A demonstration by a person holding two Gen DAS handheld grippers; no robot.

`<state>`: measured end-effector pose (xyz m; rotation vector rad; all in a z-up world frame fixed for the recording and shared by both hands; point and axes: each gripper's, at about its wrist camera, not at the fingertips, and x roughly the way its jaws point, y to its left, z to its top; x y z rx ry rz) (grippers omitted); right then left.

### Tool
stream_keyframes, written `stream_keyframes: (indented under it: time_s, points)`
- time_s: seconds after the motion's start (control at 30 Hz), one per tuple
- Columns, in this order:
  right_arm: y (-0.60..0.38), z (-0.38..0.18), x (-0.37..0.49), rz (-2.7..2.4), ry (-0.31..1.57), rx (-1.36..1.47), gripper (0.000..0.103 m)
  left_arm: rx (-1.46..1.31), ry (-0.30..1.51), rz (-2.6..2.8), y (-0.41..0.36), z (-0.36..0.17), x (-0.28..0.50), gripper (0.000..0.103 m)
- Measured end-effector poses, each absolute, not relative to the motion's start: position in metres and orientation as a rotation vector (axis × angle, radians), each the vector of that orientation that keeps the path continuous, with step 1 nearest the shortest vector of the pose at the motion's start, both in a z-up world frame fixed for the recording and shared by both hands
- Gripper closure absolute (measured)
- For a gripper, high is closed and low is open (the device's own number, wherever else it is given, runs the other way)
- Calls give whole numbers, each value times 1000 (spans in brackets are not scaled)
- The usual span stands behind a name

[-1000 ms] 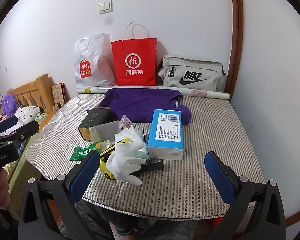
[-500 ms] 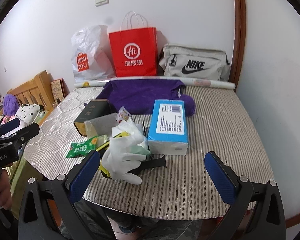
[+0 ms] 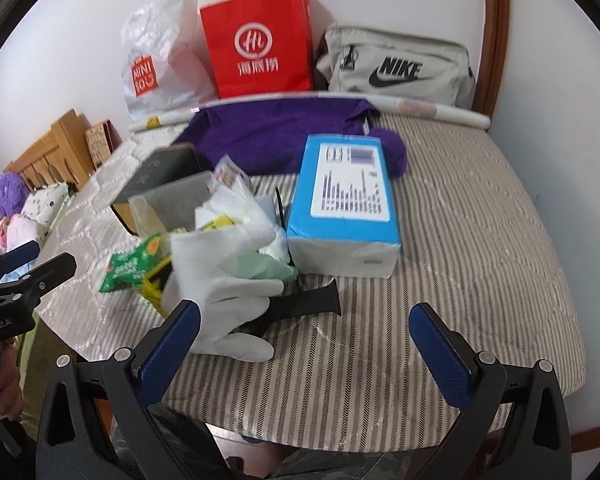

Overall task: Organize soft objects
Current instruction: 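Reach the left tool to the green snack packet and grasp it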

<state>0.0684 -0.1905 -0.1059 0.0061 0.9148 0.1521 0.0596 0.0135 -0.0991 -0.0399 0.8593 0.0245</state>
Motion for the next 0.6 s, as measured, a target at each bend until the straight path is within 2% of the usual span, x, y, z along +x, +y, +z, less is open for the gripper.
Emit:
stream_keyframes:
  time_s: [0.6]
  points:
    - [-189,-136,95,115,992,-32,0,-80,954,-57,29,-135,88,1]
